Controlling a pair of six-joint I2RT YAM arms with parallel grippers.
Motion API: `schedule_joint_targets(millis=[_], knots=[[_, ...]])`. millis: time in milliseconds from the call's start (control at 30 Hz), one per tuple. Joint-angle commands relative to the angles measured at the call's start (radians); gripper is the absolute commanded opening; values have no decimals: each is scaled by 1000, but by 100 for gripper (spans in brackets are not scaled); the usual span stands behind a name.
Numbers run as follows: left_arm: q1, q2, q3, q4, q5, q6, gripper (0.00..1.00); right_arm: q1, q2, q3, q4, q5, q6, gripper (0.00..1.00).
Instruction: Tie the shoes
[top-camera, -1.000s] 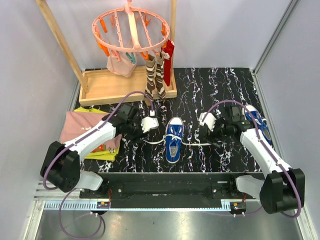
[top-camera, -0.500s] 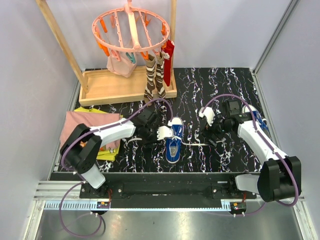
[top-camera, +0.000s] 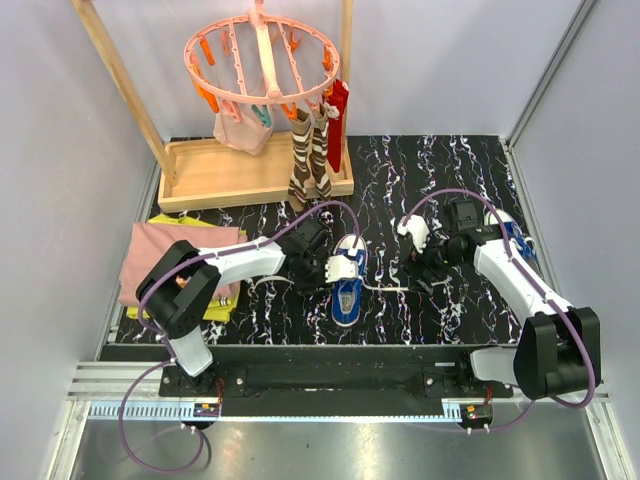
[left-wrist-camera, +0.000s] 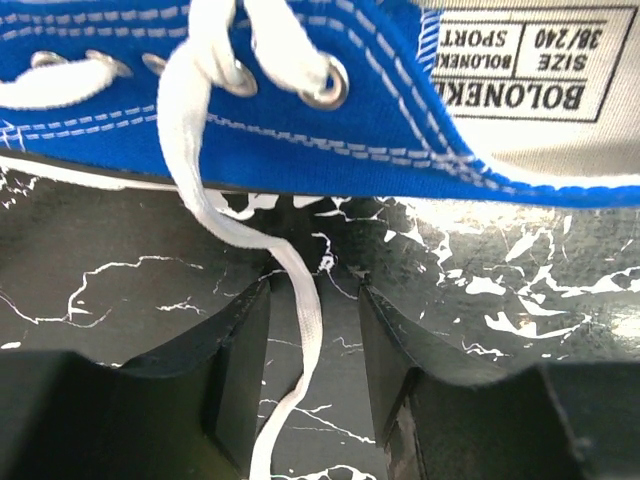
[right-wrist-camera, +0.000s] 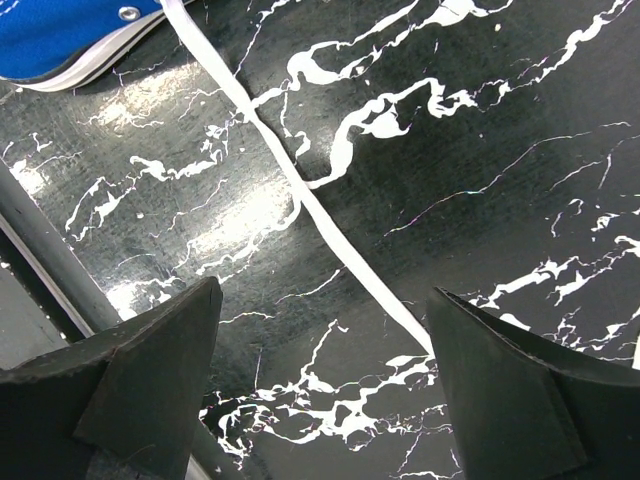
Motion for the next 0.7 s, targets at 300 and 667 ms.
schedule_joint_targets(millis=[300, 667], knots=[[-4, -8, 56, 21, 17, -53, 0, 5, -13, 6, -2, 11, -32, 84], [53, -263, -69, 245, 221, -400, 0, 6, 7, -18, 25, -16, -50, 69]])
